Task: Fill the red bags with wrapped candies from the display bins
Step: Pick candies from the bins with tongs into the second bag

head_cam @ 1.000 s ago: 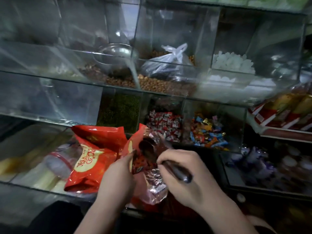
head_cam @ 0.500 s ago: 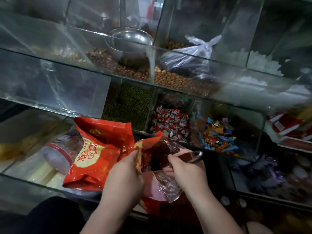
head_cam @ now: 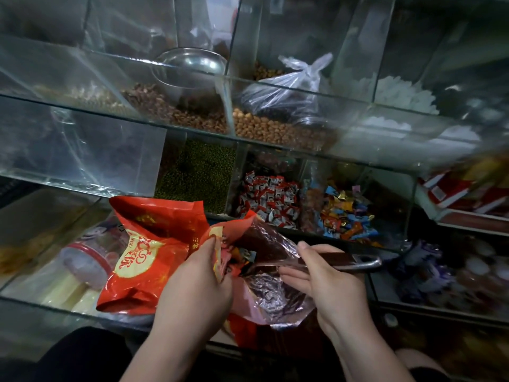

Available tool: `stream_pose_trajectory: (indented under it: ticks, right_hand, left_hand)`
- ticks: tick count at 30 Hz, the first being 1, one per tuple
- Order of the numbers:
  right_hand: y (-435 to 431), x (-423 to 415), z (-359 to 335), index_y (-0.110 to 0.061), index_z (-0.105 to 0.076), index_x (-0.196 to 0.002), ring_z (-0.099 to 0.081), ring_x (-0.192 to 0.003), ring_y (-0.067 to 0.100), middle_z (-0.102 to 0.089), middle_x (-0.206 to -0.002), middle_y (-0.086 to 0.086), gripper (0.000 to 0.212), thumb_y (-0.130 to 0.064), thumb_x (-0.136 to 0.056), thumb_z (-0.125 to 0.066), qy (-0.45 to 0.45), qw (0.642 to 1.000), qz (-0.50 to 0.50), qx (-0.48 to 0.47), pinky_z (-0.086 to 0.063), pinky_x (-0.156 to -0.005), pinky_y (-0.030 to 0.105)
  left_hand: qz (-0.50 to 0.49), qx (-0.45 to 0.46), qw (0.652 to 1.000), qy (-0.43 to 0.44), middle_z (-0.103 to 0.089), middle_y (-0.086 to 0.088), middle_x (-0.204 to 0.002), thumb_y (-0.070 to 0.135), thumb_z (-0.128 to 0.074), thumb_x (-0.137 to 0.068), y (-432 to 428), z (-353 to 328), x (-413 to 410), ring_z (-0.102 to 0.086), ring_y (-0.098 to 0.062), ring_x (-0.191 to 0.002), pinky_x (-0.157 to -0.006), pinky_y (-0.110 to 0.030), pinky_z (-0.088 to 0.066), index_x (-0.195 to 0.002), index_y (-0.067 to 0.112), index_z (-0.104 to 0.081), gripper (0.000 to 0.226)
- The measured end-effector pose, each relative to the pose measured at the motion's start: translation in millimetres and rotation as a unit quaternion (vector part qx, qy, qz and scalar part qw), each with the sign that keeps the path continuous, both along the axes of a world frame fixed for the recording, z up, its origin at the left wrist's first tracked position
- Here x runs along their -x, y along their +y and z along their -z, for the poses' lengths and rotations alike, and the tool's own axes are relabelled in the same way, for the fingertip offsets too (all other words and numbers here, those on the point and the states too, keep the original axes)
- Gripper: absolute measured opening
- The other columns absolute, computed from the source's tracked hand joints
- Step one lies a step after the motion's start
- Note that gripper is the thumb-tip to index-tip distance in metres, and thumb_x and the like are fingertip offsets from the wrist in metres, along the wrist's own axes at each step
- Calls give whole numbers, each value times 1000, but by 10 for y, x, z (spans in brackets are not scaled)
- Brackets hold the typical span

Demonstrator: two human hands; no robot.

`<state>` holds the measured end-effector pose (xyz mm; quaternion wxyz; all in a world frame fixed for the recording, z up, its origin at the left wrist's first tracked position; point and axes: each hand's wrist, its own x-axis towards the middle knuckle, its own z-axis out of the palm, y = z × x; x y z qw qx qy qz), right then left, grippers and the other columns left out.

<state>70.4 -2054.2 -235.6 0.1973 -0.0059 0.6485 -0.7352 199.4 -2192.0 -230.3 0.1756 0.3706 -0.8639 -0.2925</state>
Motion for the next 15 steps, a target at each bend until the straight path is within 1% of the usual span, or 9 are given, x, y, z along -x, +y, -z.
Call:
stream_pose_trajectory:
  ticks: [3, 6, 8, 10, 11, 13, 14, 15]
  right_hand:
    - [47, -44, 22, -4, -71, -92, -80, -78, 36, -78, -80, 21, 12, -14, -97, -72, -3, 1000, -19, 17, -65, -63, 34]
    - [108, -85, 6, -3, -71, -91, -80, -79, 38, -78, -81, 22, 10, -12, -97, -72, -16, 999, -13, 39, -65, -63, 34]
    - [180, -80, -24, -2, -69, -93, -79, -78, 40, -78, -83, 24, 9, -11, -96, -72, -30, 998, 5, 55, -65, -62, 36]
    - [250, -70, -68, -2, -68, -93, -79, -78, 42, -77, -85, 27, 9, -10, -96, -72, -37, 997, 15, 65, -64, -59, 36]
    - [276, -71, -91, -3, -68, -93, -78, -78, 42, -77, -84, 28, 8, -10, -96, -71, -39, 997, 14, 68, -64, -59, 36]
    - [316, -90, -133, -3, -68, -93, -78, -78, 42, -76, -84, 28, 9, -10, -97, -70, -42, 996, 11, 76, -64, -59, 36]
    - [334, -101, -151, -3, -68, -93, -79, -78, 42, -76, -84, 29, 8, -10, -97, -70, -41, 996, 11, 80, -64, -59, 36]
    - [356, -111, -165, -3, -67, -94, -79, -79, 42, -76, -84, 29, 9, -10, -97, -70, -38, 996, 13, 83, -64, -59, 36]
  left_hand:
    - [2, -7, 1000, 6, -61, 5, -138, 22, -66, -86, 19, 12, 30, -60, -18, -119, -94, -27, -48, -151, 26, -39, 71]
    - [-9, -22, 1000, 15, -65, 3, -132, 11, -65, -81, 19, 28, 20, -63, -19, -114, -89, -27, -49, -149, 27, -43, 73]
    - [-13, -20, 1000, 16, -65, 3, -132, 15, -66, -82, 7, 41, 10, -63, -19, -113, -89, -28, -49, -149, 27, -43, 72]
    - [-10, -10, 1000, 4, -62, 3, -136, 27, -69, -83, 13, 39, 1, -61, -19, -117, -93, -30, -49, -150, 27, -40, 73]
    - [-9, -6, 1000, -6, -57, 3, -142, 33, -71, -84, 27, 33, -1, -57, -19, -124, -98, -32, -47, -151, 26, -37, 76]
    - [-14, 28, 1000, -5, -37, 1, -157, 41, -72, -83, 84, 4, 1, -38, -20, -141, -113, -35, -35, -152, 26, -35, 80]
    - [-20, 57, 998, 15, -30, -1, -160, 41, -73, -83, 118, -18, 7, -29, -21, -145, -116, -37, -28, -151, 26, -37, 78]
    - [-23, 85, 995, 48, -28, -2, -159, 39, -74, -83, 148, -45, 19, -25, -21, -146, -118, -38, -24, -147, 24, -42, 73]
